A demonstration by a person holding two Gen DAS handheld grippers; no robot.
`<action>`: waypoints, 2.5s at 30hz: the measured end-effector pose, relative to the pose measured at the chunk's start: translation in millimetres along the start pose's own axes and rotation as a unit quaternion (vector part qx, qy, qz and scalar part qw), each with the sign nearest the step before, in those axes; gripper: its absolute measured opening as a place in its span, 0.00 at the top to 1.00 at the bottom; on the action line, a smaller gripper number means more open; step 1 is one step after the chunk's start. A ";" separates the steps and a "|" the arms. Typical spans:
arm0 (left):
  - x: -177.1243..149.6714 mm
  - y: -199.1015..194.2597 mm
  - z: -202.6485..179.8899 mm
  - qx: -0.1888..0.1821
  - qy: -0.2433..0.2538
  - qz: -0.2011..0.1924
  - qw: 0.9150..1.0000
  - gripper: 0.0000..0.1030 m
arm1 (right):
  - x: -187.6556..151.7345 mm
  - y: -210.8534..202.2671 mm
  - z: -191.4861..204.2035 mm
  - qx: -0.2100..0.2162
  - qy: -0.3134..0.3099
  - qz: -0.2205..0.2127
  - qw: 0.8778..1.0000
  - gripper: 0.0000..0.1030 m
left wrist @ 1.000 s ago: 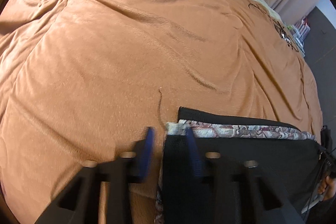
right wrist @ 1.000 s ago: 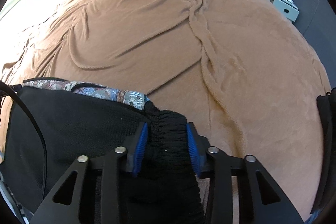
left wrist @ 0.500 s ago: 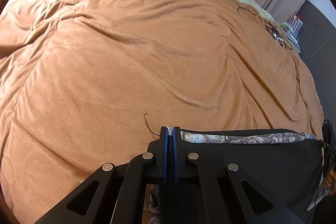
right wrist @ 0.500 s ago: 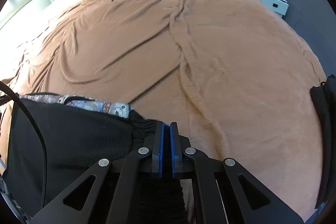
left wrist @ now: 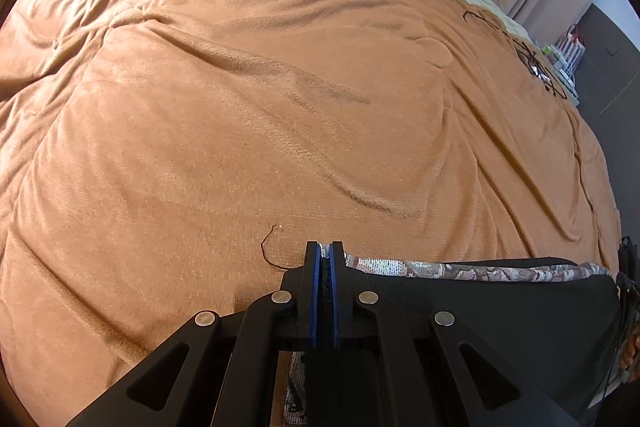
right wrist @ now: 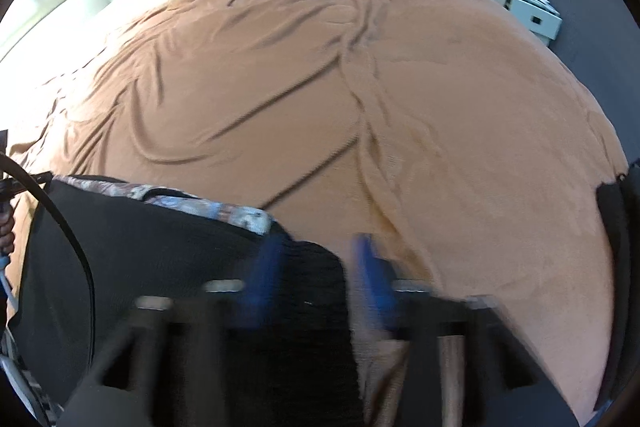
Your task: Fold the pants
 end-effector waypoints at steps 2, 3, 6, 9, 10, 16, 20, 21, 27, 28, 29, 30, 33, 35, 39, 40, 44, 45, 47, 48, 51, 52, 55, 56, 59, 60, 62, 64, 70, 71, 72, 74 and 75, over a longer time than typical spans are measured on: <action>-0.2 0.5 -0.2 0.000 0.000 0.001 1.000 0.96 | -1.6 2.3 7.4 -0.001 -0.019 0.000 1.000 0.28; 0.0 0.8 0.0 0.000 0.000 0.001 1.000 0.96 | -3.0 7.7 11.7 -0.004 -0.031 0.009 0.999 0.28; 0.7 1.9 0.3 0.001 -0.001 0.003 1.000 0.96 | -7.4 25.0 17.0 -0.016 -0.048 0.037 0.998 0.28; 2.9 3.7 -0.9 0.004 0.000 0.005 1.000 0.96 | -5.9 38.5 14.4 -0.031 -0.050 0.040 0.997 0.29; 3.9 4.7 -1.5 0.005 0.000 0.006 1.000 0.96 | -3.0 39.9 11.5 -0.037 -0.043 0.033 0.998 0.30; 6.3 4.1 -3.6 0.008 -0.006 0.016 1.000 0.93 | 4.8 49.5 14.9 -0.074 -0.031 0.014 0.997 0.35; -1.8 -9.4 -3.3 -0.006 -0.014 0.018 1.000 0.64 | 1.2 38.5 27.0 -0.068 -0.037 0.005 0.997 0.35; -4.7 -14.3 -3.2 -0.007 -0.015 0.016 1.000 0.47 | -0.6 34.5 27.6 -0.064 -0.037 0.003 0.997 0.35; -31.6 -52.1 -2.1 -0.024 -0.040 -0.008 0.999 0.37 | -17.9 -2.4 23.4 -0.032 -0.021 -0.013 0.999 0.35; -37.1 -57.5 -2.6 -0.028 -0.044 -0.010 0.999 0.37 | -21.0 -8.7 22.4 -0.026 -0.019 -0.017 0.999 0.35; -44.3 -63.9 -4.1 -0.031 -0.047 -0.011 0.998 0.37 | -24.9 -13.0 23.7 -0.021 -0.019 -0.019 0.999 0.35; -49.8 -68.7 -5.3 -0.032 -0.048 -0.012 0.998 0.37 | -29.1 -17.1 24.2 -0.019 -0.019 -0.020 0.999 0.35; -66.9 -83.3 -8.1 -0.038 -0.055 -0.014 0.998 0.37 | -39.2 -28.0 26.1 -0.013 -0.023 -0.023 0.999 0.35; -78.1 -92.9 -10.0 -0.040 -0.059 -0.016 0.997 0.37 | -46.3 -34.7 28.6 -0.009 -0.027 -0.029 0.999 0.35; -96.6 -109.9 -14.7 -0.045 -0.063 -0.022 0.997 0.37 | -60.0 -50.9 33.2 0.004 -0.027 -0.037 0.999 0.35; -100.4 -112.9 -15.3 -0.047 -0.065 -0.023 0.997 0.37 | -63.7 -55.2 34.3 0.008 -0.026 -0.040 0.999 0.35; -119.7 -128.2 -20.9 -0.045 -0.067 -0.031 0.996 0.36 | -80.1 -73.2 40.5 0.019 -0.030 -0.057 0.998 0.35; -124.7 -131.1 -21.9 -0.047 -0.069 -0.032 0.996 0.35 | -83.9 -75.6 41.7 0.021 -0.031 -0.059 0.998 0.35; -136.6 -136.5 -23.6 -0.052 -0.077 -0.035 0.995 0.32 | -92.6 -80.5 44.2 0.030 -0.032 -0.059 0.997 0.35; -141.2 -138.4 -24.7 -0.055 -0.079 -0.036 0.995 0.31 | -96.5 -82.5 45.7 0.036 -0.033 -0.058 0.997 0.35; -160.2 -145.3 -28.5 -0.058 -0.085 -0.039 0.994 0.29 | -110.3 -88.6 49.3 0.041 -0.037 -0.060 0.997 0.35; -164.3 -146.9 -30.2 -0.057 -0.085 -0.040 0.994 0.29 | -113.9 -89.5 49.5 0.046 -0.036 -0.057 0.997 0.35; -180.8 -151.3 -34.0 -0.058 -0.091 -0.040 0.993 0.29 | -122.5 -91.4 52.5 0.059 -0.037 -0.053 0.996 0.35; -186.1 -152.6 -34.8 -0.060 -0.095 -0.040 0.993 0.28 | -125.2 -91.6 54.3 0.060 -0.040 -0.050 0.996 0.35; -201.4 -154.8 -36.8 -0.068 -0.108 -0.038 0.991 0.29 | -135.4 -93.6 60.0 0.067 -0.049 -0.043 0.996 0.35; -205.4 -155.7 -37.6 -0.069 -0.111 -0.039 0.991 0.28 | -136.3 -93.7 61.9 0.069 -0.050 -0.041 0.995 0.35; -214.3 -156.8 -38.3 -0.068 -0.118 -0.040 0.990 0.28 | -140.9 -94.7 66.4 0.073 -0.053 -0.038 0.995 0.35; -223.6 -156.4 -36.4 -0.070 -0.131 -0.040 0.988 0.28 | -145.3 -95.8 71.1 0.077 -0.057 -0.036 0.995 0.35; -253.0 -155.6 -32.7 -0.086 -0.171 -0.039 0.981 0.29 | -153.2 -94.6 83.8 0.095 -0.054 -0.028 0.994 0.35; -258.5 -155.9 -32.9 -0.095 -0.178 -0.040 0.979 0.28 | -155.0 -94.2 85.8 0.099 -0.052 -0.026 0.993 0.35; -261.9 -155.9 -33.2 -0.100 -0.184 -0.041 0.977 0.29 | -157.3 -93.9 88.5 0.104 -0.049 -0.025 0.993 0.35; -270.0 -156.7 -33.2 -0.108 -0.197 -0.039 0.974 0.29 | -159.6 -91.4 94.0 0.113 -0.047 -0.024 0.992 0.35; -272.5 -157.0 -33.6 -0.112 -0.202 -0.040 0.972 0.29 | -161.2 -90.7 96.6 0.118 -0.046 -0.024 0.992 0.35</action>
Point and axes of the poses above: each gripper's, at about its wrist camera, not at the fingertips, and y roughly the way its jaws point, z to its left, x to its top, the point moved 1 cm from there along y, roughly the way its jaws point, and after that the axes turned 13 degrees about y, right-handed, at the moved point
